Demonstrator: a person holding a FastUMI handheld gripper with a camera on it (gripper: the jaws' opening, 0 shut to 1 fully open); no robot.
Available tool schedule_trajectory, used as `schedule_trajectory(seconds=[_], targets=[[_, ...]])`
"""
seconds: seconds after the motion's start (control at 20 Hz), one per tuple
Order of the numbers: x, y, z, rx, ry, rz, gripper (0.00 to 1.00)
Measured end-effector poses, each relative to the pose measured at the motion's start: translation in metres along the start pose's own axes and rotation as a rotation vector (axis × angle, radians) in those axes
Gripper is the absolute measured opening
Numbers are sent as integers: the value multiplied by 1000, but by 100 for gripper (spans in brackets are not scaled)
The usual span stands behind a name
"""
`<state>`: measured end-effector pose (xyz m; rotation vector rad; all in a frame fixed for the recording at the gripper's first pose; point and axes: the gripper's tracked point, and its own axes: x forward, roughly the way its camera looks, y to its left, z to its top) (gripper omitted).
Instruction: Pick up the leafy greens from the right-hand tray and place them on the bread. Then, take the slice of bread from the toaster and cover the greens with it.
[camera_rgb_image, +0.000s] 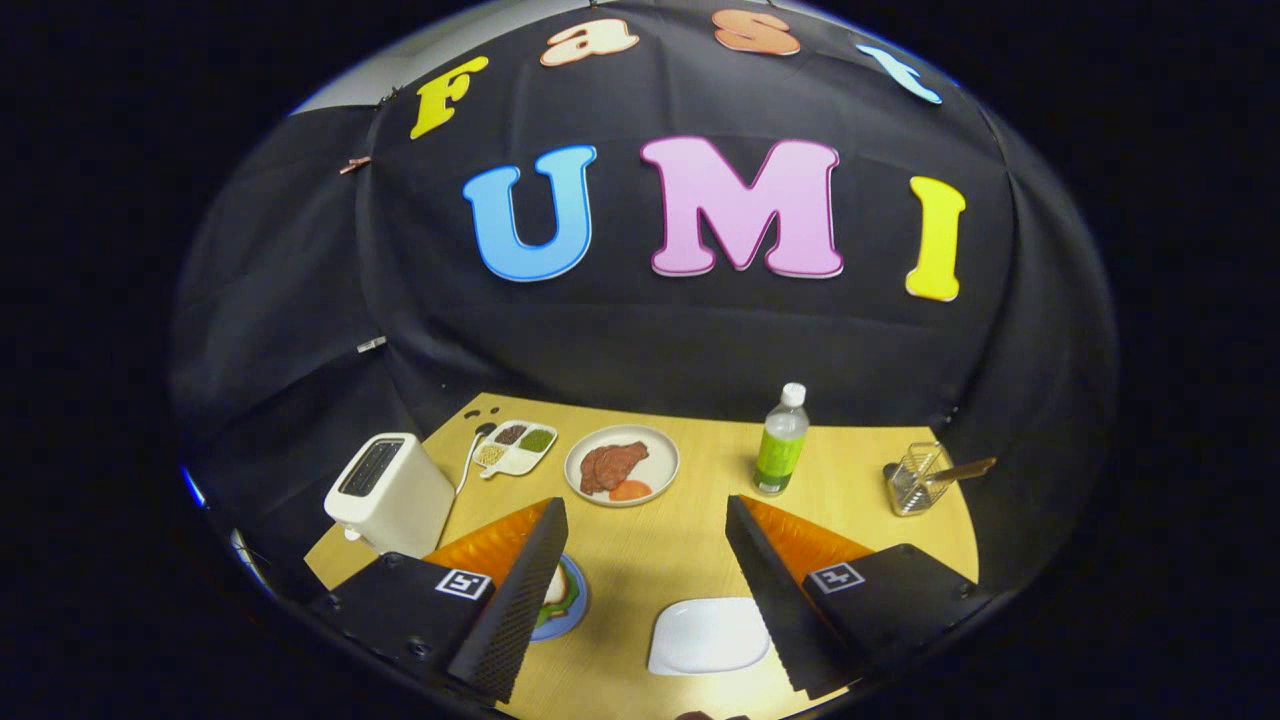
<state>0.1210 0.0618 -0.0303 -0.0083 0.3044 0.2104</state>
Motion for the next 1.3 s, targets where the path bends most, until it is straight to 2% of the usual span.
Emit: schedule_trajectory(seconds=[0.3, 0.5, 0.65, 1.0, 1.3], targets=[[-66, -44, 66, -21, -192, -80, 98], [-111, -65, 77, -8, -292, -118, 98], [-134, -81, 67, 18, -335, -141, 98], [-139, -116, 44, 68, -340, -153, 98], [-128, -134, 32, 109, -283, -166, 98]])
